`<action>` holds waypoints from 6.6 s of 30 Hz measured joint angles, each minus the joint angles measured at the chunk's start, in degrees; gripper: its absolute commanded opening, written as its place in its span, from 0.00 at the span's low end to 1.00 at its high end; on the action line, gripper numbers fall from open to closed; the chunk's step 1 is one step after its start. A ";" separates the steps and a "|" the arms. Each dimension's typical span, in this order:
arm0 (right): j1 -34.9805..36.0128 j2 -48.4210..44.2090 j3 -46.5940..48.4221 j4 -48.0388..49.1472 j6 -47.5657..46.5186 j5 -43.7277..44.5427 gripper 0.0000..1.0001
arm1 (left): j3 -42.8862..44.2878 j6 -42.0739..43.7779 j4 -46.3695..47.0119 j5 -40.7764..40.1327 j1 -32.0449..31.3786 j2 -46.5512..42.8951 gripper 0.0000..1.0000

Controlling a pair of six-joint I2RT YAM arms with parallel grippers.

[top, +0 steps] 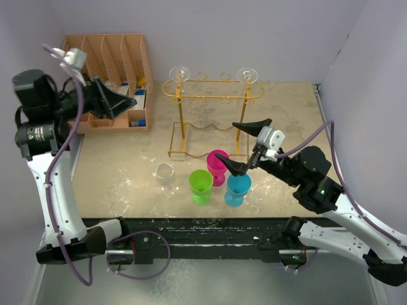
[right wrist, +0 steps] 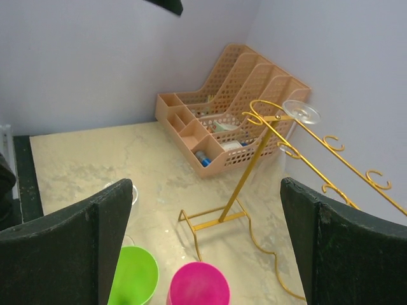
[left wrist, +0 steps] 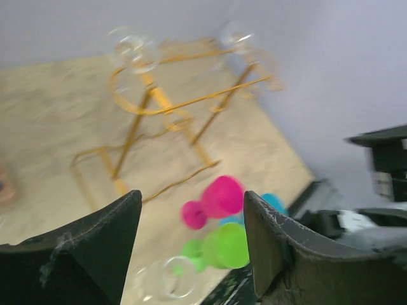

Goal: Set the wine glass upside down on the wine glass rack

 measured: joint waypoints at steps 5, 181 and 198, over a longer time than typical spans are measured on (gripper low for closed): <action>0.00 0.79 -0.57 1.70 -0.87 2.62 1.00 | 0.68 20.13 -19.91 -30.51 -7.34 1.20 0.64; 3.52 44.72 26.45 54.29 62.64 1.62 0.12 | -62.14 78.16 113.22 -24.28 -30.86 -25.79 0.00; 3.43 46.01 26.91 55.98 62.49 0.92 0.12 | -64.35 78.18 115.30 -24.24 -30.93 -25.81 0.00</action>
